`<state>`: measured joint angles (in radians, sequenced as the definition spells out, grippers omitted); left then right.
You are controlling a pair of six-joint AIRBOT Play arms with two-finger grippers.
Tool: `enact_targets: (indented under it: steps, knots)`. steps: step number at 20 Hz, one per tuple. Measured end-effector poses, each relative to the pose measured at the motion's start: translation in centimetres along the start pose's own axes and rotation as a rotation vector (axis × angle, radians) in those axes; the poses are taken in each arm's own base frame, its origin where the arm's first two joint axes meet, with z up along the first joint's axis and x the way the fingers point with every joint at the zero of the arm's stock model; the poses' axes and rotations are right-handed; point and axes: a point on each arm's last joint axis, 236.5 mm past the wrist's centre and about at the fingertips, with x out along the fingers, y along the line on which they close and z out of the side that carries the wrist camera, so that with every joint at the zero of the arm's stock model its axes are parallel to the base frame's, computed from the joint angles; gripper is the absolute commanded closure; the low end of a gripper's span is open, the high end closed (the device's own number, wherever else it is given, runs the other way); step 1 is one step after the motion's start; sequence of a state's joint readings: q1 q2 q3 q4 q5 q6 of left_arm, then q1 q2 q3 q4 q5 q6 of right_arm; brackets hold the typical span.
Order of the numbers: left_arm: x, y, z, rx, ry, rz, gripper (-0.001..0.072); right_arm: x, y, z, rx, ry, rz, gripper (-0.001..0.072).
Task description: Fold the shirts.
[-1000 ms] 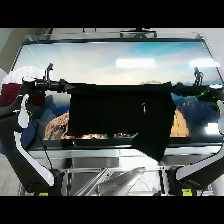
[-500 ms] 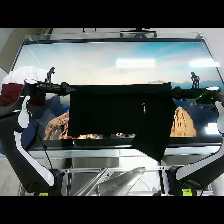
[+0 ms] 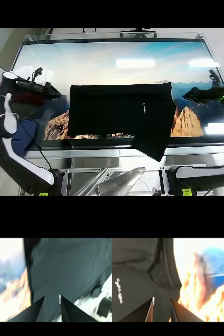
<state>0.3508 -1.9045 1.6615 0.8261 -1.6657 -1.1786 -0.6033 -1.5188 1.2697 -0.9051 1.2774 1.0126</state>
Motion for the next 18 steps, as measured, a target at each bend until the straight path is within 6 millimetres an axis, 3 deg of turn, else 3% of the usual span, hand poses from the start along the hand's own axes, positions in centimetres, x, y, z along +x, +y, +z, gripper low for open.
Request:
enact_targets:
  steps: [2,5,7,8,9,10,16,18]
  knots:
    - [0.7,0.9,-3.8,-0.056,0.039,0.053,0.048,-2.0,0.2,-1.6,0.022,-0.027,-0.041,0.0455]
    - [3.4,2.7,-9.6,-0.135,0.09,0.1,0.0479,-3.6,0.8,-3.6,0.049,-0.09,-0.092,0.0455]
    - [5.3,3.9,-12.5,-0.165,0.101,0.123,0.0479,-4.0,1.2,-5.0,0.065,-0.116,-0.112,0.0454]
    - [6.1,4.4,-13.5,-0.174,0.102,0.132,0.0479,-4.2,1.5,-5.7,0.073,-0.123,-0.116,0.0411]
    - [6.8,4.8,-14.3,-0.181,0.098,0.139,0.0479,-4.3,1.7,-6.3,0.083,-0.127,-0.117,0.0242]
    - [7.5,4.9,-15.0,-0.183,0.096,0.13,0.0479,-4.3,2.0,-7.0,0.092,-0.125,-0.117,0.0207]
    - [10.3,3.3,-14.7,-0.125,0.026,0.056,0.0485,-3.4,1.7,-12.9,0.204,0.027,-0.144,0.0206]
    - [10.8,3.1,-14.0,-0.081,0.011,0.076,0.0676,-2.3,1.5,-15.4,0.26,0.091,-0.141,0.0206]
